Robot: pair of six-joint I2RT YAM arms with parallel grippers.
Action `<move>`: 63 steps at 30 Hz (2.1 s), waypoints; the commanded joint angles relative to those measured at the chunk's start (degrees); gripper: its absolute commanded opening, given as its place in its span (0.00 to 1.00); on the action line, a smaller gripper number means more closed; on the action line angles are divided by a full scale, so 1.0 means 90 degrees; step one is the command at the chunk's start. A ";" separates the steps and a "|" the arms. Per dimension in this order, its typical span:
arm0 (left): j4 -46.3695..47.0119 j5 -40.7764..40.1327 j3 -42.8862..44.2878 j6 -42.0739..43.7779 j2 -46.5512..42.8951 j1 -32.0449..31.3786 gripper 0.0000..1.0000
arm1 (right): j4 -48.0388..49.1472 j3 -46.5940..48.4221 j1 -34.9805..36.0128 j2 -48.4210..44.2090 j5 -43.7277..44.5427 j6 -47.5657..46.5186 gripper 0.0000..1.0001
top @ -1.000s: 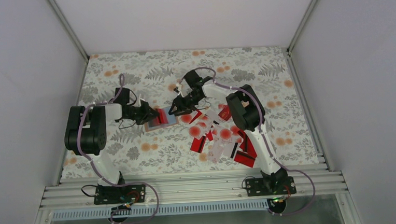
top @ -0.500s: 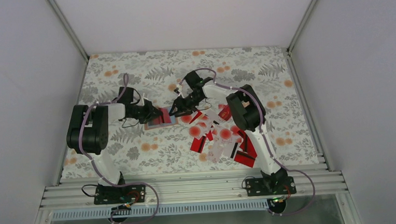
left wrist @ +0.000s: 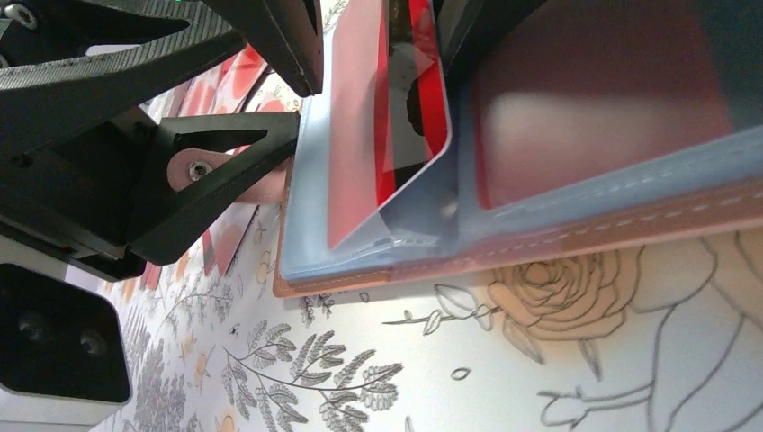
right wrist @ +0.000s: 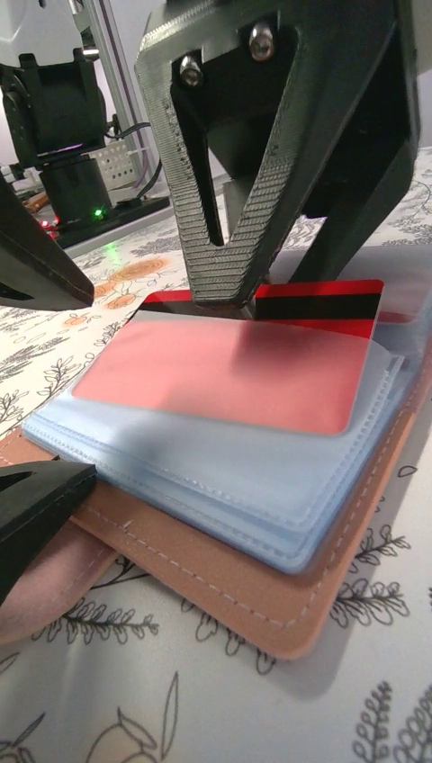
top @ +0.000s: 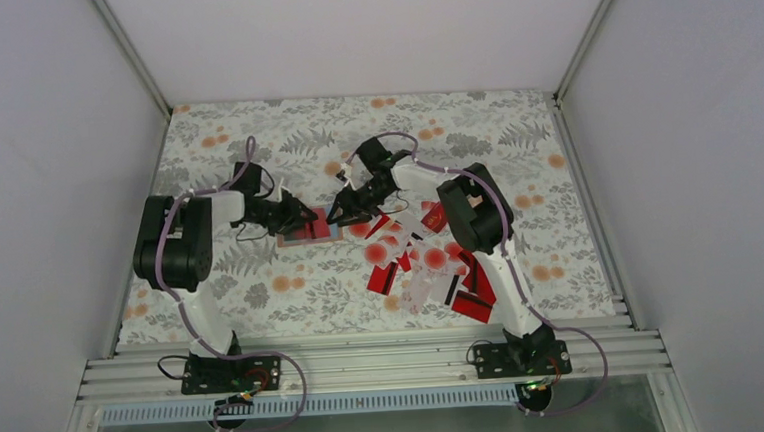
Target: Put the credit cards into the card holder
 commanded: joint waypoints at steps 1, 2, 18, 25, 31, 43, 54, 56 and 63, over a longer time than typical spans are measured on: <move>-0.0544 -0.0399 0.0344 0.0391 -0.0100 -0.0039 0.35 | -0.0398 -0.0266 0.0092 -0.0058 0.0441 0.0034 0.43; -0.0661 -0.0490 0.0395 0.0431 -0.0140 -0.0039 0.38 | -0.0387 -0.0269 0.0092 -0.0059 0.0447 0.0042 0.43; -0.1754 -0.1457 0.0844 0.0707 -0.0326 -0.0204 0.56 | -0.0386 -0.0263 0.0141 -0.0088 0.0522 0.0071 0.43; -0.1836 -0.1631 0.0988 0.0630 -0.0217 -0.0450 0.55 | -0.0358 -0.0281 0.0158 -0.0098 0.0558 0.0120 0.40; -0.1907 -0.1724 0.1165 0.0562 -0.0129 -0.0611 0.54 | -0.0301 -0.0311 0.0169 -0.0121 0.0576 0.0150 0.39; -0.1884 -0.1659 0.1351 0.0496 0.0063 -0.0771 0.52 | -0.0253 -0.0326 0.0182 -0.0123 0.0598 0.0202 0.39; -0.1799 -0.1485 0.1433 0.0407 0.0180 -0.0854 0.51 | -0.0197 -0.0326 0.0190 -0.0126 0.0599 0.0229 0.39; -0.1828 -0.1484 0.1496 0.0411 0.0208 -0.0876 0.51 | -0.0174 -0.0326 0.0190 -0.0123 0.0591 0.0243 0.38; -0.1866 -0.1469 0.1659 0.0426 0.0255 -0.0944 0.50 | -0.0177 -0.0296 0.0190 -0.0114 0.0602 0.0232 0.38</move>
